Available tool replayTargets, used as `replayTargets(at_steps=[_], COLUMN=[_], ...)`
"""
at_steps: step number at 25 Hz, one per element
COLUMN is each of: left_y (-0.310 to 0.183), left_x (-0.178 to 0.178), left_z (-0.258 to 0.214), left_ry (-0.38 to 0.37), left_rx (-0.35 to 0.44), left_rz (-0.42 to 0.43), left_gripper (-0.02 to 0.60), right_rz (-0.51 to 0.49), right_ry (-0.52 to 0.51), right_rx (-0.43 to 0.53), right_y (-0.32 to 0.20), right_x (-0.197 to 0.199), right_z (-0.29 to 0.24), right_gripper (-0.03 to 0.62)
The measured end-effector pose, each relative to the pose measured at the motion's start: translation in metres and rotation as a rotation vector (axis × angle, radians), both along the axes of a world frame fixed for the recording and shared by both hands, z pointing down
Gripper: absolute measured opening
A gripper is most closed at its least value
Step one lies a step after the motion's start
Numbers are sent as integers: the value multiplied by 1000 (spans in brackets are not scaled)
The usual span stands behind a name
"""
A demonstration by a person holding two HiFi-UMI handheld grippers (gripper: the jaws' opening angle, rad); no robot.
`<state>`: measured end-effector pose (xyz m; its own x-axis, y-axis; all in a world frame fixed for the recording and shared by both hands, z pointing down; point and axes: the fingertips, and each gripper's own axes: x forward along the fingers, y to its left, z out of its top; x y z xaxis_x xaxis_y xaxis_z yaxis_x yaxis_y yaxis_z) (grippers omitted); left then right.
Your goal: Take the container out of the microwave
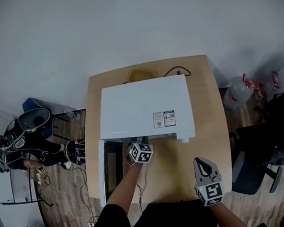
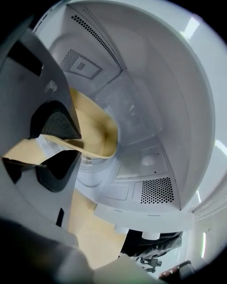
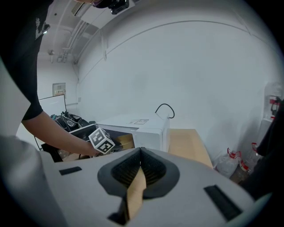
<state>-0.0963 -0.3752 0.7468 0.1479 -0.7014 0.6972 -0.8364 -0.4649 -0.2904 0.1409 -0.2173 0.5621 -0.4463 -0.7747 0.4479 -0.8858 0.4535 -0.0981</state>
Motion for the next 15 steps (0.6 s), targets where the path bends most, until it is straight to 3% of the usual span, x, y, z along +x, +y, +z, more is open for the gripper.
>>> replayTargets(at_steps=[3, 5, 15], left_y=[3, 4, 24], left_x=[-3, -5, -10], left_z=[-2, -6, -14], left_ry=[2, 16, 43], left_rx=[0, 12, 8], left_rz=[-12, -28, -30], left_gripper=[72, 23, 21], right_rz=[11, 13, 4], right_ry=[-2, -1, -15], right_rx=[-5, -10, 12], right_y=[6, 10, 21], right_x=[3, 4, -4], right_z=[0, 1, -9], right_gripper=[60, 60, 60])
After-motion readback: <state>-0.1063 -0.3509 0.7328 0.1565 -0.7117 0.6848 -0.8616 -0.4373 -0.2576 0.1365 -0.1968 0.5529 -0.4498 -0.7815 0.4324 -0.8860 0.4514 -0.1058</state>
